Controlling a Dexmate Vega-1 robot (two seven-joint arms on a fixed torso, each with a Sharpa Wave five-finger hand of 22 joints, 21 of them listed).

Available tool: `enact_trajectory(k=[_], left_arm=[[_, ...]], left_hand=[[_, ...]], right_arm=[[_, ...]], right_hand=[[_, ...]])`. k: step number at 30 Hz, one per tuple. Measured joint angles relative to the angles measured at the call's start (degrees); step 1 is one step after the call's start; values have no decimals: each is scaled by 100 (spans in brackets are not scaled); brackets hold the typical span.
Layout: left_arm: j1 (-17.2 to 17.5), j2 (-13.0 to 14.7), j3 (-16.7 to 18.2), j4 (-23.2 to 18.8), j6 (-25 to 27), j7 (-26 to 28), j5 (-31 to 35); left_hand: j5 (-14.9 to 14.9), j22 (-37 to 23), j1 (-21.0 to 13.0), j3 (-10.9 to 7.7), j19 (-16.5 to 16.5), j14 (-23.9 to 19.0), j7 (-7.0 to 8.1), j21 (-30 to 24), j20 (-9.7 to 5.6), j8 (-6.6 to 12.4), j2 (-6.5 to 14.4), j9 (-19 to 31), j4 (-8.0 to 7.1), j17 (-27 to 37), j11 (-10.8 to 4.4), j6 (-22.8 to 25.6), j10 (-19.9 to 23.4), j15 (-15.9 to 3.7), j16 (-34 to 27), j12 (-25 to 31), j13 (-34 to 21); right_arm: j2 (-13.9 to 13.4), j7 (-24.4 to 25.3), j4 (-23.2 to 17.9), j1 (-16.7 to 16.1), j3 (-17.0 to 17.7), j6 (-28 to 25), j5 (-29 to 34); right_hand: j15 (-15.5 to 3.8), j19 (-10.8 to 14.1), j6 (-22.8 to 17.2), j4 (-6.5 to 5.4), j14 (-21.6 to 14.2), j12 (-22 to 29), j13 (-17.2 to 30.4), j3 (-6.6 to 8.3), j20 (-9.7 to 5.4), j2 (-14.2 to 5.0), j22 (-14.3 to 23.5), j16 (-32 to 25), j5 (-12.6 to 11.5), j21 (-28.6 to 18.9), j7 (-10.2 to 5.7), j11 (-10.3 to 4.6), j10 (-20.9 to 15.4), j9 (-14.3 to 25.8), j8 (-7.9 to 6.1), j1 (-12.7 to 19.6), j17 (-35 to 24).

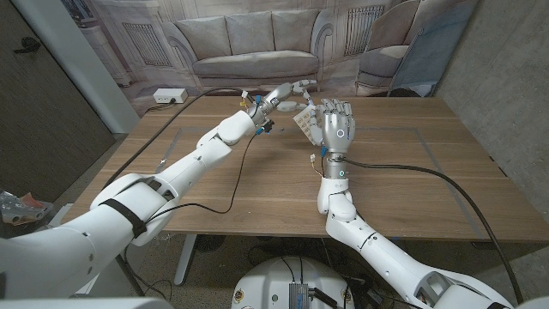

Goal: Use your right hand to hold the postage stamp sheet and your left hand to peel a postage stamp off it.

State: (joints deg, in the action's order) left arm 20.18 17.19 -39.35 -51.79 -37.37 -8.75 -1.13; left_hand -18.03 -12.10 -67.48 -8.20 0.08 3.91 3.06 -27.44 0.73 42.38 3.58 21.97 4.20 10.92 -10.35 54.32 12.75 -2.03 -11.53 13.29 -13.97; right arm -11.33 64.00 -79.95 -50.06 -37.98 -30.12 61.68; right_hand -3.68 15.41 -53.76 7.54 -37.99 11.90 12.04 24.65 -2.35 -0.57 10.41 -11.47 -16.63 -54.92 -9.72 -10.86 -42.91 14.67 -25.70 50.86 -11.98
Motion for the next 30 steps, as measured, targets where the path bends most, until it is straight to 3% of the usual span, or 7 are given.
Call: enact_trajectory(k=[6, 10, 17, 18, 21, 25, 30], left_arm=[[14, 16, -1, -36, 6, -1, -11], [26, 37, -10, -74, 22, -30, -27], [39, 72, -20, -134, 45, -60, -39], [44, 75, -22, -147, 59, -68, -50], [55, 89, -23, -181, 69, -70, -55], [76, 111, -24, -238, 91, -47, -58], [98, 131, -14, -284, 91, -47, -58]], left_hand=[[0, 0, 0, 0, 0, 0, -1, 0, 0, 22, 0, 12, 0, 1, 0, -1, 0, 0, 0, 0, 0], [0, 0, -9, 16, 0, 0, -1, 0, 0, 23, 9, 25, 16, 1, 0, -1, 0, 0, 0, 0, 0], [1, 0, -23, 23, 0, 0, -1, 0, 0, 44, 23, 43, 24, 1, 0, -2, 0, 0, 0, 0, 0], [1, 0, -24, 23, 0, 0, -1, 0, 0, 44, 23, 47, 24, 1, 0, -2, 0, 0, 0, 0, 0], [2, 0, -31, 23, 0, 0, -2, 0, 0, 44, 30, 52, 24, 1, 0, -3, 1, 0, 0, 0, 0], [2, 0, -31, 40, 0, 0, -5, -11, 0, 44, 30, 52, 7, 1, 0, -1, 1, 0, 0, 0, 0], [7, 0, -46, 47, 0, 0, -33, -33, 0, 66, 45, 78, 0, 1, -1, 11, 1, 0, 0, 0, 0]], right_arm=[[112, 0, 51, -40, 109, 84, 195], [266, 0, 108, -106, 301, 231, 391], [504, 0, 187, -188, 589, 559, 850], [704, 0, 243, -252, 835, 613, 931], [824, 0, 272, -296, 976, 735, 1118], [986, 0, 296, -370, 1187, 853, 1324], [986, 0, 296, -370, 1187, 908, 1485]], right_hand=[[1, 0, -417, 48, -61, 44, 10, 20, 0, 46, 0, -31, 0, 0, 66, -39, -174, 142, -348, 48, -16], [-10, 0, -532, 79, -134, 89, 10, 51, 0, 17, 0, -44, -33, -1, 165, -39, -315, 222, -508, 127, -16], [-9, 0, -561, 95, -236, 166, 38, 67, 0, -38, 0, -44, -80, -45, 381, 4, -570, 375, -713, 251, -16], [-15, 0, -550, 110, -242, 177, 39, 82, 0, -43, 0, -44, -80, -45, 413, 6, -580, 408, -750, 256, -16], [-20, 0, -499, 117, -247, 177, 63, 89, 0, -83, 1, -44, -119, -45, 485, 30, -605, 465, -814, 297, -15], [-20, 0, -439, 117, -247, 177, 91, 89, 0, -68, 0, -44, -144, -45, 545, 31, -666, 530, -882, 343, -15], [-20, 0, -438, 99, -247, 177, 93, 106, 0, -69, 1, -44, -165, -45, 546, 31, -668, 576, -930, 343, -15]])
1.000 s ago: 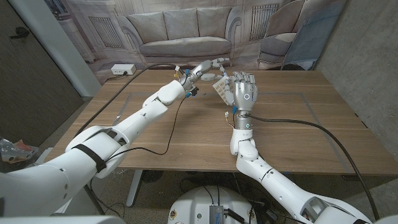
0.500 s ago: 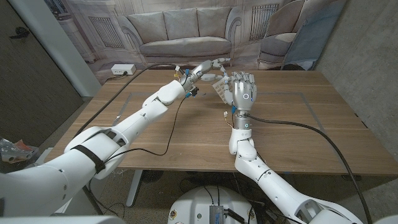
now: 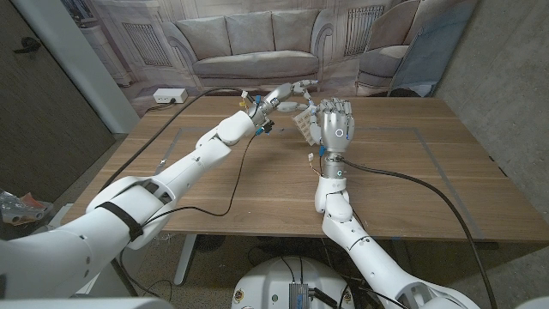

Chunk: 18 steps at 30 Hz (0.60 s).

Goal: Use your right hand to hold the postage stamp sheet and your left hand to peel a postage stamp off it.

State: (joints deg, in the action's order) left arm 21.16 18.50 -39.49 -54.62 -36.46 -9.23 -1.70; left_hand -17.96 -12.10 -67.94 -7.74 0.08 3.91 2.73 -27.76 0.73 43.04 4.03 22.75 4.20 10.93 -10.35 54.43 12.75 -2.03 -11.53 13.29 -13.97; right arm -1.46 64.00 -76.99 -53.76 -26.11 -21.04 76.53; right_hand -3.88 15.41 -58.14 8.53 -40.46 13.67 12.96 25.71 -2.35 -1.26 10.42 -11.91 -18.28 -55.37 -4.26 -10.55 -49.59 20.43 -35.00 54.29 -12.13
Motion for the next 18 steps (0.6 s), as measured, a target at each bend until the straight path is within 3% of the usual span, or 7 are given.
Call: enact_trajectory(k=[2, 18], left_arm=[[9, 11, 13, -17, 0, 0, 8], [147, 140, 70, -295, 157, 411, 35]], left_hand=[[0, 0, 0, 0, 0, 0, 0, 0, 0, 0, 0, 0, 0, 0, 0, 0, 0, 0, 0, 0, 0], [1, 0, -23, 23, 0, 0, -30, -21, 0, 0, 22, 35, 24, 0, 0, -31, 0, 0, 0, 0, 0]], right_arm=[[144, 0, 18, -88, 179, 16, 54], [207, 0, -24, -186, 281, 23, 188]], right_hand=[[0, 0, 13, 0, 0, 0, 24, 0, 0, -6, 0, 0, -18, 0, 13, 28, -29, 1, -36, 7, 3], [0, -37, 31, 6, 0, 0, 51, 43, 6, -20, 0, 0, -80, 0, 31, 20, -81, 115, -129, 21, 15]])
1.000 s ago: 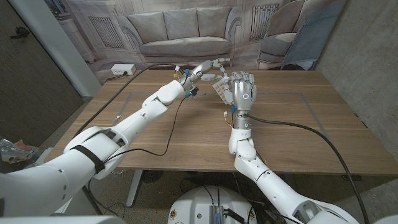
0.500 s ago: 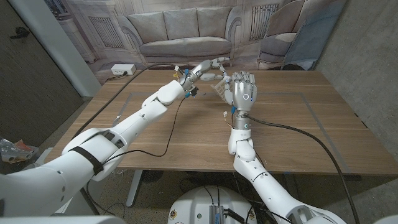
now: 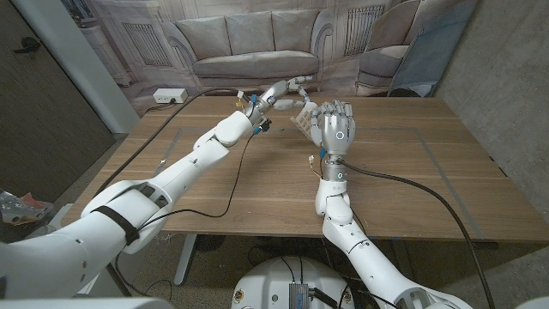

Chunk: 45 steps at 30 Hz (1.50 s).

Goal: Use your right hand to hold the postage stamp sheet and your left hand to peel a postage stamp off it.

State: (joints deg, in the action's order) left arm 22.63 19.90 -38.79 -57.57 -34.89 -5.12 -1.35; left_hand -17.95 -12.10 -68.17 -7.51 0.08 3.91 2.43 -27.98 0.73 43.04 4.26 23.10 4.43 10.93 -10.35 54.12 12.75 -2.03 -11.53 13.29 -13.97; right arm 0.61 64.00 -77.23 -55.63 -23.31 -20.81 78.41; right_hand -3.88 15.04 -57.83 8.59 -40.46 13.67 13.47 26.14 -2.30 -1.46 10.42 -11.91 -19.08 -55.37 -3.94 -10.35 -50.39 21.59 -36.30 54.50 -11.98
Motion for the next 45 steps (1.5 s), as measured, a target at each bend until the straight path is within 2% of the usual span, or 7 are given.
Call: enact_trajectory(k=[18, 29, 45], left_arm=[[128, 158, 6, -290, 198, 146, -3], [241, 274, 8, -492, 330, 219, -13], [483, 560, 34, -1009, 621, 422, 21]], left_hand=[[5, 0, -23, 26, -33, 0, -9, 0, -32, 22, 23, 45, -23, 1, 0, -10, 0, 0, 0, 0, 0], [5, 0, -31, 40, -32, 0, -9, -22, -32, 22, 31, 67, -8, 1, 0, -11, 0, 0, 0, 0, 0], [5, 12, -46, 40, -32, 0, -17, -22, -31, 58, 45, 96, -8, 1, 32, -26, 33, 0, 0, 0, 0]], right_arm=[[37, 0, -110, -74, 52, 20, 48], [27, 0, -182, -91, 60, 10, 63], [-32, 0, -329, -110, 20, -63, 78]], right_hand=[[1, -5, 30, -14, 1, 0, 54, 12, -5, 8, 0, 28, -66, 0, 30, 13, -8, 5, -143, 7, -1], [1, -5, 31, -30, 1, 0, 54, 28, -5, 9, 0, 28, -66, 0, 31, 24, -17, 6, -166, 7, -1], [1, -4, 41, -29, 1, 0, 80, 27, -5, 9, 0, 28, -110, 0, 41, 14, 3, 17, -166, 6, -2]])
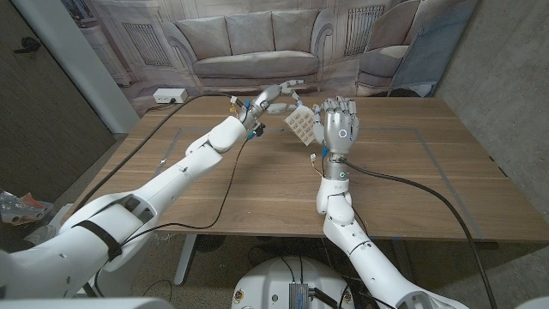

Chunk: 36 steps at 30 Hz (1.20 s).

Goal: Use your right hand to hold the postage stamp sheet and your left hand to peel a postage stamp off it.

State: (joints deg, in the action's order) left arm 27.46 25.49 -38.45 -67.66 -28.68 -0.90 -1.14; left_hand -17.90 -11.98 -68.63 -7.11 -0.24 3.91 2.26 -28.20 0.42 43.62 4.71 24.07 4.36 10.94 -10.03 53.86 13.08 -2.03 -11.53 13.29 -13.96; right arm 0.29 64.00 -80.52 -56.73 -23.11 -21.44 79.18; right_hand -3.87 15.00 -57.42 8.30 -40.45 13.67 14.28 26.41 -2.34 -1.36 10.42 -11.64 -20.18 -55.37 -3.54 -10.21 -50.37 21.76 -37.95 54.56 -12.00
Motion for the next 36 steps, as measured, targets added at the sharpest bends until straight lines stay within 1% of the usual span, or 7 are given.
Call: enact_trajectory(k=[10, 17, 24, 25, 32, 33, 36], left_arm=[[163, 194, 10, -355, 193, 163, 59], [255, 331, 10, -591, 317, 250, 104], [255, 331, 10, -591, 457, 348, 148], [343, 462, 13, -816, 477, 359, 161], [343, 462, 13, -816, 791, 530, 417], [438, 652, 6, -1160, 836, 553, 453], [464, 713, -6, -1251, 934, 603, 523]], left_hand=[[40, 0, -15, 24, 0, 0, -56, -21, 0, 8, 14, 1, 25, 0, 34, 37, 70, 0, 0, 0, 0], [84, 0, -38, 24, 0, 0, -108, -38, 1, 7, 38, 52, 25, 0, 105, 28, 39, 0, 0, 0, 13], [128, 0, -37, 41, -9, 0, -119, -42, 53, 17, 39, 55, 8, 0, 105, 37, 38, 0, 0, 0, 13], [128, 0, -37, 41, -9, 0, -119, -42, 53, 39, 39, 55, 8, 0, 105, 37, 39, 0, 0, 0, 13], [168, -1, -36, 40, -9, 0, -128, -41, 53, 49, 39, 51, 8, 0, 104, 29, 38, 0, 0, 0, 13], [169, -1, -36, 41, -9, 0, -128, -41, 53, 49, 39, 44, 8, 0, 104, 29, 38, 0, 0, 0, 13], [172, -1, -35, 41, -9, 0, -139, -41, 53, 49, 39, 33, 9, -21, 104, 39, 38, 0, 0, 0, 13]], right_arm=[[-10, 0, -81, -37, -15, -49, 15], [19, 0, -101, -61, -12, -53, 31], [37, 0, -105, -71, -7, -53, 31], [39, 0, -105, -71, -7, -48, 42], [35, 0, -122, -73, -9, -48, 42], [31, 0, -125, -73, -12, -20, 42], [19, 0, -138, -73, -17, -19, 27]], right_hand=[[0, 0, 0, -25, 0, 0, 25, 25, 0, 16, 0, 0, -43, 0, 0, -8, -10, 4, -20, -16, 0], [0, 0, -27, -25, 0, 0, 24, 24, 0, 32, 0, 0, -44, 0, -27, -15, -22, 15, -20, -31, 0], [0, 0, -33, -24, 0, 0, 56, 24, 0, 46, 0, 0, -44, 0, -33, -16, -25, -74, -19, -46, 0], [0, 0, -34, -24, 0, 0, 56, 24, 0, 46, 0, 0, -44, 0, -33, -16, -25, -77, -18, -46, 0], [0, 0, -34, -24, 0, 0, 57, 24, 0, 46, 0, 0, -44, 0, -33, -6, -35, -107, -16, -46, 0], [0, 0, -34, -24, 0, 0, 57, 24, 0, 46, 0, 0, -43, 0, -33, -6, -35, -108, -16, -46, -1], [0, 0, -34, -24, 1, 0, 57, 24, 0, 46, 0, 0, -43, 0, -32, -6, -35, -110, -15, -46, -1]])
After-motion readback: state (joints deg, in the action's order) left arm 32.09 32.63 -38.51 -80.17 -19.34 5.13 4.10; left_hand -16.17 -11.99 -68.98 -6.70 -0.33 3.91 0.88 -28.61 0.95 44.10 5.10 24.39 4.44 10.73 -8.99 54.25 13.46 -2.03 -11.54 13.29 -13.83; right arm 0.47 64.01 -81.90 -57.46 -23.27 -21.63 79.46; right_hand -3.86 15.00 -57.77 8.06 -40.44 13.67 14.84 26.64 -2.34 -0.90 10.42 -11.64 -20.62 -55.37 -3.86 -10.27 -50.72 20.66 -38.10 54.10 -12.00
